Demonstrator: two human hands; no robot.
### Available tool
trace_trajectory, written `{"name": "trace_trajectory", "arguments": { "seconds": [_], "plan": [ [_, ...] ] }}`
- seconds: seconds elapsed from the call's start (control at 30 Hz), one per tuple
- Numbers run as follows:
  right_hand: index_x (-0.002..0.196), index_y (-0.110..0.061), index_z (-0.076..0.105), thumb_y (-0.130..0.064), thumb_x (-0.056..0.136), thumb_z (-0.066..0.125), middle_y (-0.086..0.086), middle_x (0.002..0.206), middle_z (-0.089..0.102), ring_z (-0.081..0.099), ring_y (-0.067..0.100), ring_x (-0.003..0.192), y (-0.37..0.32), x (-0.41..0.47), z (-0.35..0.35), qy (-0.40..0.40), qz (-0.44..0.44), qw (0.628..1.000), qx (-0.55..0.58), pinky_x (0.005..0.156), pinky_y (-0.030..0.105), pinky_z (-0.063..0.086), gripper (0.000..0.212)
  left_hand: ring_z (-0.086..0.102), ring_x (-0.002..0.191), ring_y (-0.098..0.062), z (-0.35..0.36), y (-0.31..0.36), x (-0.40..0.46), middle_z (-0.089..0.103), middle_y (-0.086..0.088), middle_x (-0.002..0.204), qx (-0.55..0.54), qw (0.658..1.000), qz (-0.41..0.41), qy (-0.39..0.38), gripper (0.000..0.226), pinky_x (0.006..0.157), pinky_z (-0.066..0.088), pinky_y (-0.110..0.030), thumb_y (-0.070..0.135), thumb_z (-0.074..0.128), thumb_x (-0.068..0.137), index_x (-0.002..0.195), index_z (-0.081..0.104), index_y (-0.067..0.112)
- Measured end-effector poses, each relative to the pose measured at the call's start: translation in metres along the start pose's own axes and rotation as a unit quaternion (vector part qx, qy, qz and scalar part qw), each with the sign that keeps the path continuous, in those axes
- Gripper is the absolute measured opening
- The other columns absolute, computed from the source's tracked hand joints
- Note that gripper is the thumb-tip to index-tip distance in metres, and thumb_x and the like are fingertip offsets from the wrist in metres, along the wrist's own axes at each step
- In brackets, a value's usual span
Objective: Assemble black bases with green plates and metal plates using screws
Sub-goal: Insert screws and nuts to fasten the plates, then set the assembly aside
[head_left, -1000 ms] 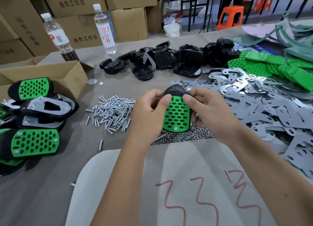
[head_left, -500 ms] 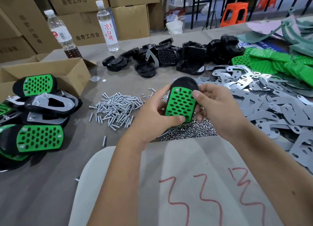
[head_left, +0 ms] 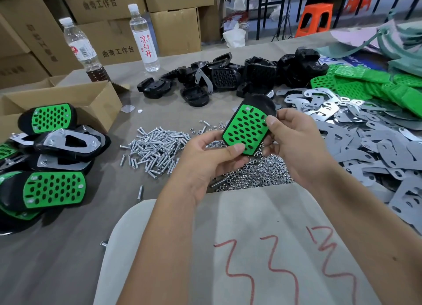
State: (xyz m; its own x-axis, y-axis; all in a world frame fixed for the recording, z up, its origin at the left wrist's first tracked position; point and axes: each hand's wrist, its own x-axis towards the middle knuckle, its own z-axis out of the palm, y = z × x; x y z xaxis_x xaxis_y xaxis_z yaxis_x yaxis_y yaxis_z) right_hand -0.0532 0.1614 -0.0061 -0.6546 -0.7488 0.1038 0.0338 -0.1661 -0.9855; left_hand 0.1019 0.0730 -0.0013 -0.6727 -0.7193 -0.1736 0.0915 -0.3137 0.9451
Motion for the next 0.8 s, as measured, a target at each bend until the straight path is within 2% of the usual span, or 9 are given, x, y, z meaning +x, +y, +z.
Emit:
{"name": "trace_trajectory", "arguments": {
  "seconds": [0.13, 0.37, 0.47, 0.53, 0.63, 0.67, 0.7, 0.73, 0.8],
  "plan": [
    [0.098, -0.006, 0.061, -0.006, 0.107, 0.052, 0.01, 0.084, 0.063, 0.054, 0.013, 0.058, -0.002, -0.002, 0.0, 0.003, 0.01, 1.0, 0.015, 0.048, 0.025, 0.05, 0.013, 0.075, 0.07, -0.025, 0.004, -0.004, 0.002, 0.079, -0.018, 0.099, 0.014, 1.0, 0.013, 0.022, 0.034, 0.067, 0.064, -0.028, -0.003, 0.07, 0.091, 0.125, 0.065, 0.002],
    [0.102, -0.003, 0.059, -0.007, 0.107, 0.053, 0.018, 0.088, 0.064, 0.057, 0.015, 0.052, -0.002, -0.004, 0.003, 0.005, 0.028, 1.0, 0.003, 0.045, 0.025, 0.049, 0.009, 0.058, 0.05, -0.008, 0.008, -0.006, 0.006, 0.075, -0.007, 0.081, 0.051, 0.995, 0.01, 0.086, 0.021, 0.046, 0.047, -0.02, -0.003, 0.07, 0.092, 0.105, 0.07, 0.014],
    [0.101, -0.002, 0.061, -0.009, 0.105, 0.057, 0.017, 0.086, 0.067, 0.058, 0.016, 0.052, 0.0, -0.004, 0.003, 0.011, 0.018, 1.0, -0.009, 0.045, 0.026, 0.05, 0.009, 0.052, 0.048, -0.008, 0.006, -0.005, 0.007, 0.073, -0.011, 0.083, 0.06, 0.993, 0.003, 0.105, 0.021, 0.046, 0.041, -0.021, 0.0, 0.071, 0.092, 0.103, 0.07, 0.017],
    [0.097, -0.003, 0.061, -0.009, 0.104, 0.06, 0.014, 0.078, 0.068, 0.059, 0.017, 0.05, 0.0, -0.003, 0.002, 0.017, 0.01, 1.0, -0.016, 0.045, 0.027, 0.05, 0.01, 0.051, 0.049, -0.008, 0.007, -0.006, 0.007, 0.073, -0.011, 0.082, 0.073, 0.991, 0.012, 0.114, 0.023, 0.048, 0.04, -0.021, 0.002, 0.072, 0.091, 0.108, 0.071, 0.016],
    [0.09, -0.004, 0.059, -0.006, 0.102, 0.062, 0.009, 0.066, 0.069, 0.061, 0.018, 0.046, 0.0, -0.001, 0.001, 0.053, -0.002, 0.999, -0.005, 0.045, 0.028, 0.053, 0.012, 0.055, 0.051, -0.007, 0.014, -0.009, 0.005, 0.073, -0.002, 0.076, 0.12, 0.983, 0.069, 0.119, 0.026, 0.05, 0.045, -0.02, 0.007, 0.074, 0.093, 0.116, 0.074, 0.017],
    [0.089, -0.004, 0.059, -0.006, 0.102, 0.063, 0.008, 0.065, 0.07, 0.062, 0.018, 0.047, 0.0, -0.001, 0.001, 0.07, -0.009, 0.998, 0.001, 0.046, 0.028, 0.055, 0.014, 0.06, 0.056, -0.006, 0.016, -0.011, 0.004, 0.076, 0.001, 0.082, 0.166, 0.972, 0.105, 0.13, 0.029, 0.055, 0.049, -0.022, 0.011, 0.075, 0.093, 0.12, 0.074, 0.02],
    [0.088, -0.005, 0.058, -0.006, 0.101, 0.063, 0.009, 0.064, 0.07, 0.063, 0.018, 0.047, 0.0, -0.001, 0.002, 0.084, -0.015, 0.996, 0.007, 0.047, 0.029, 0.056, 0.015, 0.066, 0.069, -0.006, 0.017, -0.012, 0.003, 0.076, 0.003, 0.095, 0.249, 0.944, 0.154, 0.151, 0.038, 0.066, 0.053, -0.026, 0.017, 0.076, 0.091, 0.128, 0.071, 0.025],
    [0.086, -0.005, 0.056, -0.006, 0.101, 0.064, 0.009, 0.062, 0.069, 0.064, 0.018, 0.048, 0.001, -0.001, 0.003, 0.093, -0.019, 0.995, 0.013, 0.048, 0.03, 0.057, 0.017, 0.068, 0.09, -0.006, 0.017, -0.013, 0.003, 0.072, 0.005, 0.112, 0.354, 0.895, 0.21, 0.17, 0.051, 0.081, 0.053, -0.028, 0.022, 0.078, 0.089, 0.137, 0.064, 0.031],
    [0.084, -0.006, 0.053, -0.006, 0.099, 0.066, 0.007, 0.058, 0.066, 0.065, 0.02, 0.048, 0.002, -0.003, 0.005, 0.086, -0.017, 0.996, 0.034, 0.05, 0.033, 0.059, 0.021, 0.05, 0.131, -0.013, 0.02, -0.015, 0.002, 0.051, 0.001, 0.147, 0.501, 0.796, 0.314, 0.127, 0.077, 0.11, 0.041, -0.031, 0.023, 0.077, 0.082, 0.152, 0.048, 0.033]
  ]
}}
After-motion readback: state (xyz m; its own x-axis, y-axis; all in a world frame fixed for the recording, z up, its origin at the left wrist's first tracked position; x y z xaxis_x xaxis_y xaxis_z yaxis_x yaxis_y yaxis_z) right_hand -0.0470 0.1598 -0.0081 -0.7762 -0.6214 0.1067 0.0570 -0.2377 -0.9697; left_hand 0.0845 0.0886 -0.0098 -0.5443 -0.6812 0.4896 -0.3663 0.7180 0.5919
